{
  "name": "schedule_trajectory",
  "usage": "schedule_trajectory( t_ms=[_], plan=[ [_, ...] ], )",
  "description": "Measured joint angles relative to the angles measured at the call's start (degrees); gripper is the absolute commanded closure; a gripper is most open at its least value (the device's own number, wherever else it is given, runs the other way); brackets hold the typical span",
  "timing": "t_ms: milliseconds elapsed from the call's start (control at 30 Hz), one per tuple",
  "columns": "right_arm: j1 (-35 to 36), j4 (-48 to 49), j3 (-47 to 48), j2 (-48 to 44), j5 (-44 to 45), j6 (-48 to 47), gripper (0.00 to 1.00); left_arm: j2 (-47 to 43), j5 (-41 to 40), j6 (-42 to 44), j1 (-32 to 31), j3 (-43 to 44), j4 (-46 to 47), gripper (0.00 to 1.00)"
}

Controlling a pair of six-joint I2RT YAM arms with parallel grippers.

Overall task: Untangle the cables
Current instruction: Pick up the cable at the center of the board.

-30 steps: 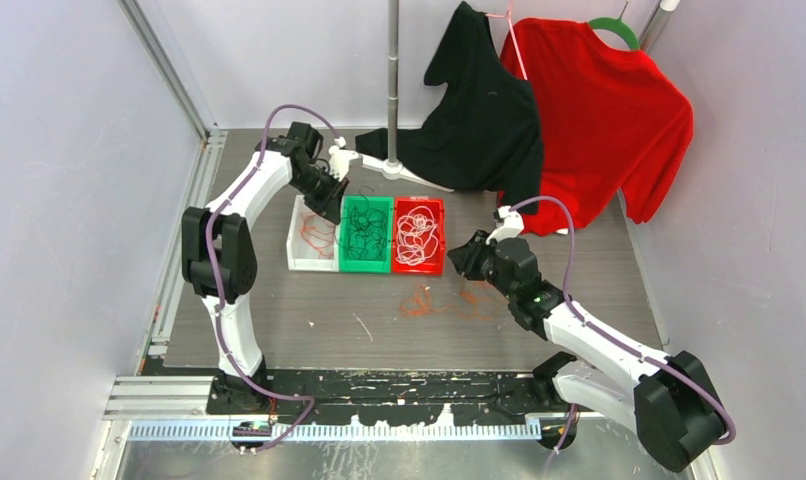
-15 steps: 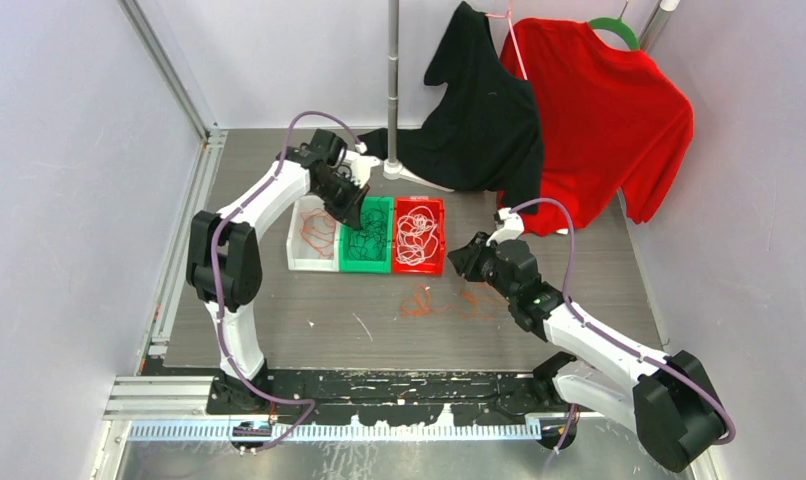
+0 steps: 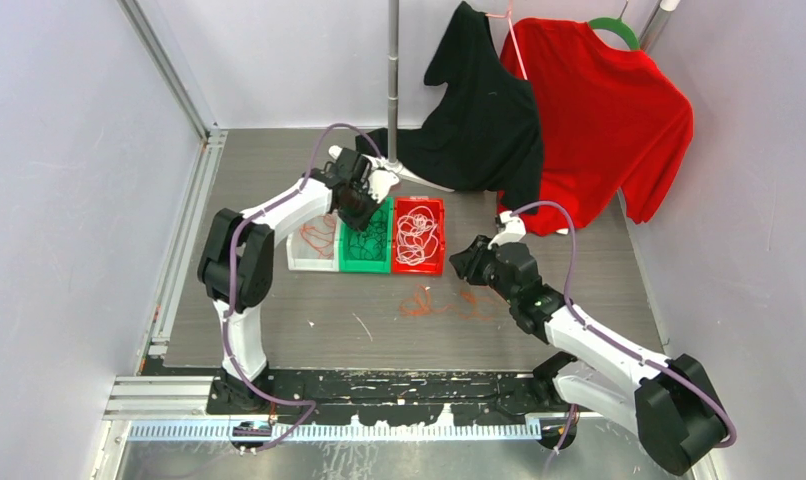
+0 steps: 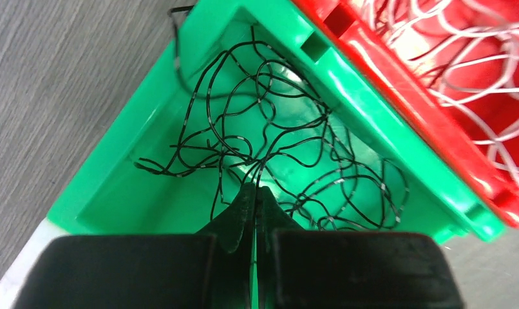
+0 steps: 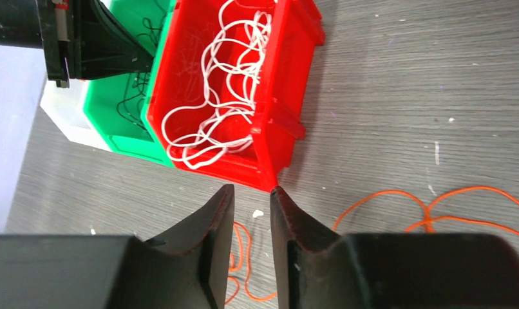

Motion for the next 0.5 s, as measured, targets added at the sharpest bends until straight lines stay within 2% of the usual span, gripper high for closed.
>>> schedule_trajectory(
  t_ms=[100,300,500],
  plan=[
    [0.00,-3.19,0.22,-1.20,1.75,-0.50,0.52,0.87,-3.80,1.55,-1.11,-2.43,3.10,0.98],
    [0.00,-13.35,3.61,-2.23,5.57,-1.18,0.43,1.31,-6.38,3.19,-2.23,-2.84,4.55,0.40],
    [0.00,-22.40,7.28,-2.23,7.61,-1.77,0.39,-2.40,-4.90,3.63,-2.45,-1.40,-0.52,0.15]
  ],
)
